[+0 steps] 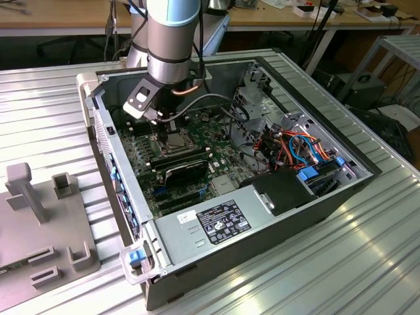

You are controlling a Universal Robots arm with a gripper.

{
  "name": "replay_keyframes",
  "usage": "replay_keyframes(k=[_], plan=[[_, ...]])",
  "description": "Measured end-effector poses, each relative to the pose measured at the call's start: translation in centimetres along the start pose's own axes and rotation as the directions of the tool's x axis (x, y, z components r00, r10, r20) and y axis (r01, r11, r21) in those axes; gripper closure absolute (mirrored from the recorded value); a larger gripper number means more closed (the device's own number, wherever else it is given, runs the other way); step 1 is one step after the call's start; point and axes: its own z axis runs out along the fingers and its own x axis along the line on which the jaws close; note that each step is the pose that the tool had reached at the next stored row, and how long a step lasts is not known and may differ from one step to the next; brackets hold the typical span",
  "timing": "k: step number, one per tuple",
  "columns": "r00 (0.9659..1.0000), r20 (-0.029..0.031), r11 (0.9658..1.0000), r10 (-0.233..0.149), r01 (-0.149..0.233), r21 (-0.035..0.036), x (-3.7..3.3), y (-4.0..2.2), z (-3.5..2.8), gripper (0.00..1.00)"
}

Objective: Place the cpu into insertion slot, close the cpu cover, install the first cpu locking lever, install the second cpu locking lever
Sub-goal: 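Close the cpu cover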

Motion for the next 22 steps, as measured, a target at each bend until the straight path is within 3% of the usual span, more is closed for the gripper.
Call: replay_keyframes(k=[13,15,17,20,22], plan=[[1.0,-0.0003,1.0,0.0,0.0,-0.0001,0.04,0.63,-0.51,0.89],[1.0,-0.0002,1.0,0.0,0.0,0.0003,0.05,0.95,-0.51,0.89],[1.0,-0.0001,1.0,0.0,0.0,0.0078,0.09,1.86,-0.48,0.89],[1.0,0.0003,0.9999,0.0,0.0,0.0127,0.16,3.14,-0.45,0.89],[1.0,0.0003,0.9999,0.0,0.0,0.0132,0.17,3.39,-0.44,0.89]])
